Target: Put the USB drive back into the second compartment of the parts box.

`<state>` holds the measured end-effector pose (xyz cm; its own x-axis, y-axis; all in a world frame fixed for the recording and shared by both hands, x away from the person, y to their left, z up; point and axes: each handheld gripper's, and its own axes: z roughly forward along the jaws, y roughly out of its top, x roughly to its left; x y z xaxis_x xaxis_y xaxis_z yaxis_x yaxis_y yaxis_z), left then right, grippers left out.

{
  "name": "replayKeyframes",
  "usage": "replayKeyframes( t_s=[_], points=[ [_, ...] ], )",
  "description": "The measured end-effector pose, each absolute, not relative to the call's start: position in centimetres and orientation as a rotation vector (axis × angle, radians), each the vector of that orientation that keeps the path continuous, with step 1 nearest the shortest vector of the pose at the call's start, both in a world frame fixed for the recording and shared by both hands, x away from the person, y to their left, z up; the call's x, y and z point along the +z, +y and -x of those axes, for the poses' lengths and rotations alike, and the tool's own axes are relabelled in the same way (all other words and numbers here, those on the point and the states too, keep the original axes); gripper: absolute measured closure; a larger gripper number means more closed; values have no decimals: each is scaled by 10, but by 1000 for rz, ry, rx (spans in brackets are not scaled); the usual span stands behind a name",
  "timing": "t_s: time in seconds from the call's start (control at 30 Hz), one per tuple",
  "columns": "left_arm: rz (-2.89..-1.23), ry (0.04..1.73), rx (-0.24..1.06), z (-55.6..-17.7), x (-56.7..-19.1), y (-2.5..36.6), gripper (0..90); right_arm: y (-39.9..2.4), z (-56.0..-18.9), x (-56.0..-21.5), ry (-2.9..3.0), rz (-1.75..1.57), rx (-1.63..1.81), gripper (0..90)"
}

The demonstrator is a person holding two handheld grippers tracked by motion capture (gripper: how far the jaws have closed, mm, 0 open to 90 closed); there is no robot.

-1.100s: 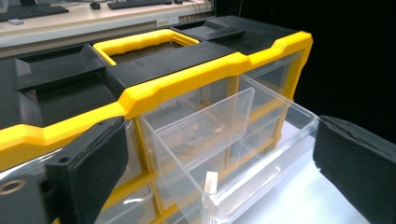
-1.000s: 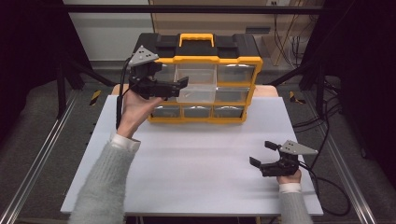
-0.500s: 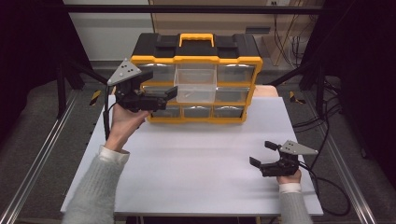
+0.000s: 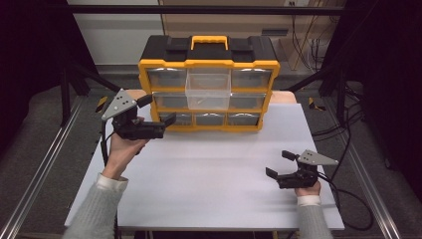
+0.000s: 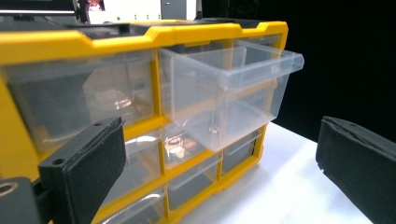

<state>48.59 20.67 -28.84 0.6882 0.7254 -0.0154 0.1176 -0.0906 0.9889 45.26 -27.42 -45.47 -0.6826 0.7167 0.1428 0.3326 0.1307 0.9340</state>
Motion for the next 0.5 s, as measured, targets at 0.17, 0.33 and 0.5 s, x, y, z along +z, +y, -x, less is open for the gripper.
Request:
replayKeyframes(
  t_s=[0.17, 0.33, 0.5],
  points=[
    [-1617, 702, 602, -479, -303, 215, 15, -274, -452, -454, 2071, -1017, 1571, 27],
    [-1613, 698, 596, -473, -317, 222, 15, -274, -452, -455, 2071, -1016, 1565, 27],
    [-1626, 704, 591, -469, -335, 229, 16, -274, -452, -455, 2070, -1017, 1564, 27]
  ],
)
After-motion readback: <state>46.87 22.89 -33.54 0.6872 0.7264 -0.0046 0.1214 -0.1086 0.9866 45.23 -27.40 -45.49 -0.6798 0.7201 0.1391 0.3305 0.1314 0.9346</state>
